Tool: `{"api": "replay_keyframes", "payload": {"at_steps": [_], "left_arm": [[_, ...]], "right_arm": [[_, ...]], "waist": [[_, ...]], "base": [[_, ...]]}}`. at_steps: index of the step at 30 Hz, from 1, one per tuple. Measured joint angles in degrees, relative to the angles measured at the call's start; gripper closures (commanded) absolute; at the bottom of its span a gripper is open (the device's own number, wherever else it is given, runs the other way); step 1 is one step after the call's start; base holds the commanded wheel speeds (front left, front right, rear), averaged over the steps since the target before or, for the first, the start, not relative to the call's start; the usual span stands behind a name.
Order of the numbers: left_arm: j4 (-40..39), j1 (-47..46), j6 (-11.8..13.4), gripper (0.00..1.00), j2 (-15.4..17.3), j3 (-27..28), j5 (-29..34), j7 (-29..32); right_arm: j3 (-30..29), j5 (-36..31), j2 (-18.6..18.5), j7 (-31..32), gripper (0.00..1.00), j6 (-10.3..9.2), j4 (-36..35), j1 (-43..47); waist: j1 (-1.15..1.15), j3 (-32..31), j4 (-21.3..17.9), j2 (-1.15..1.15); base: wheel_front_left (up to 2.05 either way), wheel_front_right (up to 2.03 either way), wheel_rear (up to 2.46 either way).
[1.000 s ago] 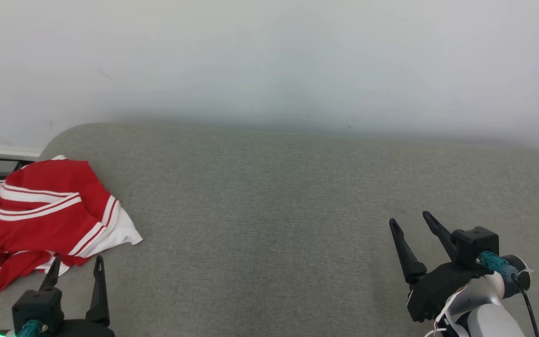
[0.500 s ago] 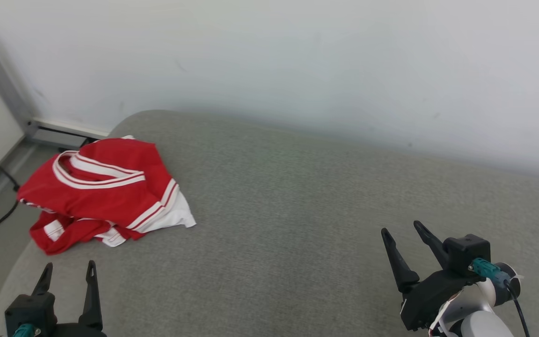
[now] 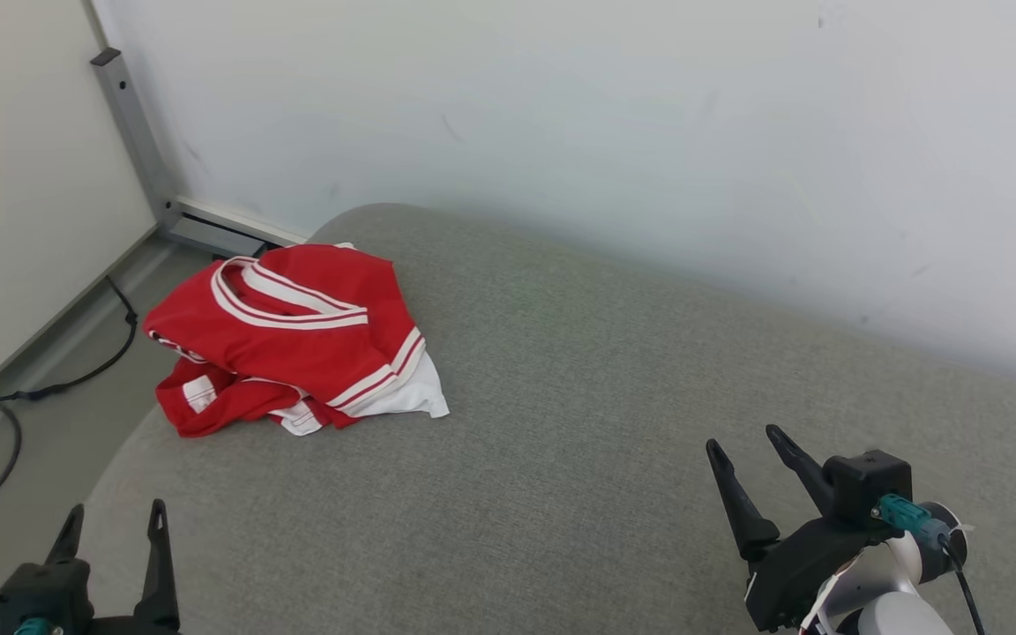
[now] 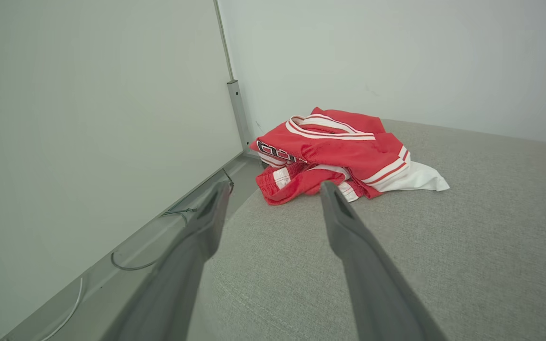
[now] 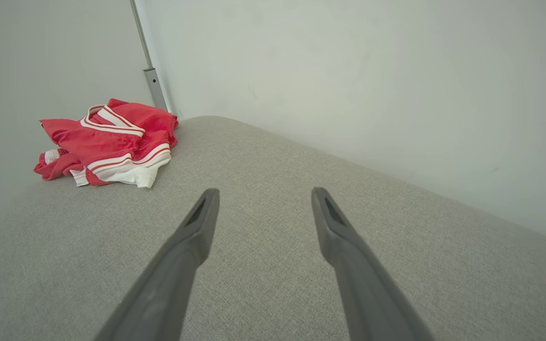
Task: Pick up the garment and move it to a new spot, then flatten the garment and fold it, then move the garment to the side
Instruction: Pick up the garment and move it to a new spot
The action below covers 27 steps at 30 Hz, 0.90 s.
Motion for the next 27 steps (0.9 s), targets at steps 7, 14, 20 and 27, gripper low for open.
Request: {"api": "replay_keyframes", "payload": {"at_steps": [7, 14, 20, 27], "left_arm": [[-0.27, 1.08, 1.27, 0.00, 0.91, 1.44, -0.34, -0.16], [-1.08, 2.00, 2.00, 0.00, 1.60, 2.33, -0.52, -0.16], [-0.64, 0.99, 1.14, 0.00, 1.41, 1.56, -1.45, -0.24], [1.26, -5.14, -1.22, 0.00, 3.46, 2.70, -3.55, -0.70]], "right_arm": [[0.25, 0.01, 0.01, -0.15, 0.00, 0.01, 0.24, 0.01], [0.45, 0.09, 0.00, -0.16, 0.00, 0.01, 0.43, 0.01], [0.56, 0.09, 0.00, 0.02, 0.00, 0.01, 0.35, -0.04], [0.86, -0.66, 0.01, 0.64, 0.00, 0.01, -0.18, -1.06]], "waist": [[0.00, -0.73, 1.67, 0.00], [0.00, -0.64, 1.64, 0.00], [0.00, -0.20, 1.38, 0.01], [0.00, 0.94, 0.04, 0.01]], "base": [[0.00, 0.00, 0.00], [0.00, 0.00, 0.00], [0.00, 0.00, 0.00], [0.00, 0.00, 0.00]]}}
